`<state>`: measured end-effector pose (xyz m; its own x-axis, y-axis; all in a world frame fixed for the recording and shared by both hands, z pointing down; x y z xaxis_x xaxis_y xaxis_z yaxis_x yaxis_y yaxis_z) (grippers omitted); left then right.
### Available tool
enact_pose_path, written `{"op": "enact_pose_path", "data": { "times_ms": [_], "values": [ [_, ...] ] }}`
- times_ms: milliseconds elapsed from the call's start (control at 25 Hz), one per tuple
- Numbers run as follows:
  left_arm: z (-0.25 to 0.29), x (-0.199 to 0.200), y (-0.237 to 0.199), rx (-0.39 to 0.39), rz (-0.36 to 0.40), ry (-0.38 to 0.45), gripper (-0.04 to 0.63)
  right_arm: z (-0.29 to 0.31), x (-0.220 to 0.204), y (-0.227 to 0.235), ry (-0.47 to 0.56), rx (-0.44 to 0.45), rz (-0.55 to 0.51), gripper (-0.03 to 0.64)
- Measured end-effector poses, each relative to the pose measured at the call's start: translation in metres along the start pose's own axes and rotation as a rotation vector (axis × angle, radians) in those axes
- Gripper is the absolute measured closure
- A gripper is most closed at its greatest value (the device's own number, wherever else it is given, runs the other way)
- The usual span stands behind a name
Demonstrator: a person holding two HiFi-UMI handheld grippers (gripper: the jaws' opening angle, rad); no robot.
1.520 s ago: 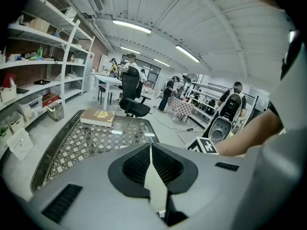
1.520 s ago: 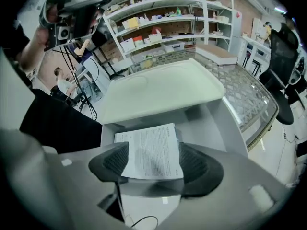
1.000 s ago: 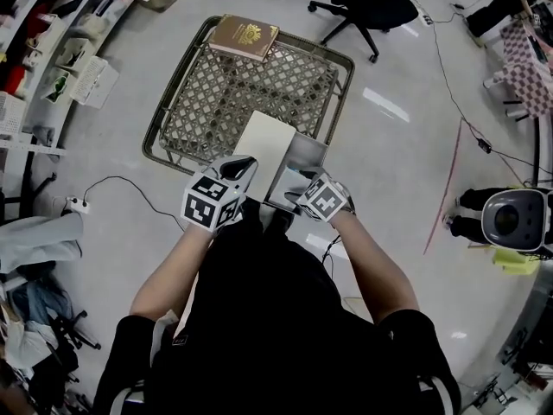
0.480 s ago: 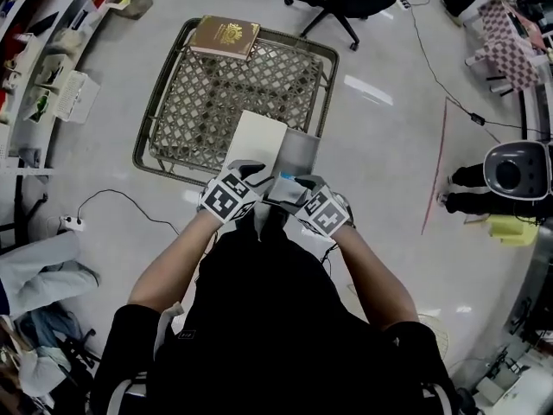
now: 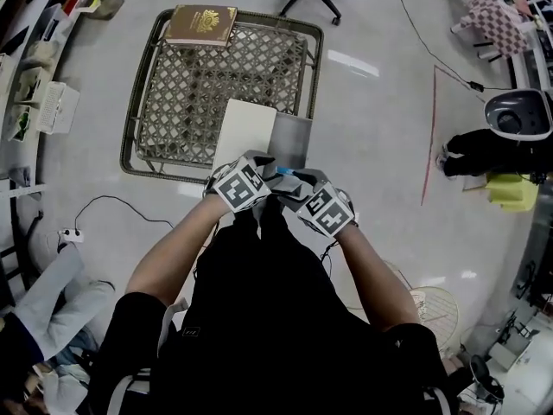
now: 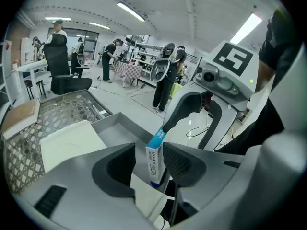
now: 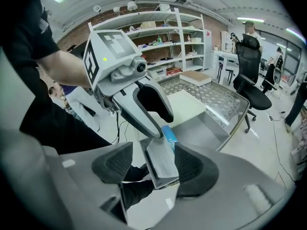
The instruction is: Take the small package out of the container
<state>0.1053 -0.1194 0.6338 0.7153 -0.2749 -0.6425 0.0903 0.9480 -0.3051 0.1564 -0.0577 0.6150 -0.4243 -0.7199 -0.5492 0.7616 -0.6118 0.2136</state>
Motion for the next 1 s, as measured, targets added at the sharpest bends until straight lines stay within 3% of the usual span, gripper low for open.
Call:
{"op": "enact_pose_path", "data": {
  "times_ms": [240,560,760,1000],
  "values": [
    [0.018,-0.009,0.010,-0.070,0.058,-0.070,0.430,-0.004,-0.003,-0.009,0.026,-0.026,0.031,0.336],
    [0.020,-0.008,0.017,-0.093,0.080,-0.018,0.493,-0.031,-0.013,-0.007,0.060,-0.126,0.097,0.337],
    [-0.001,0.009,0.016,-0.049,0.046,0.055,0.499,-0.059,-0.013,0.009,0.127,-0.189,0.126,0.337],
    [-0.042,0.034,0.019,0.047,0.000,0.171,0.499,-0.086,0.003,0.023,0.246,-0.203,0.150,0.359]
  ]
}}
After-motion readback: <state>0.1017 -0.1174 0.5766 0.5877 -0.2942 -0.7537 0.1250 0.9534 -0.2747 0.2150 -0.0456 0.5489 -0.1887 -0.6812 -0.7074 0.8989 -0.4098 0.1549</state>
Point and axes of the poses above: the fingertips, and each gripper's own axes: z forward along the fingers, y to its right, x out of its top, the point moved 5 cm from there along -z, backward along the fingers, and after that the axes turned 1 degree about -x, right-handed, at the moved point
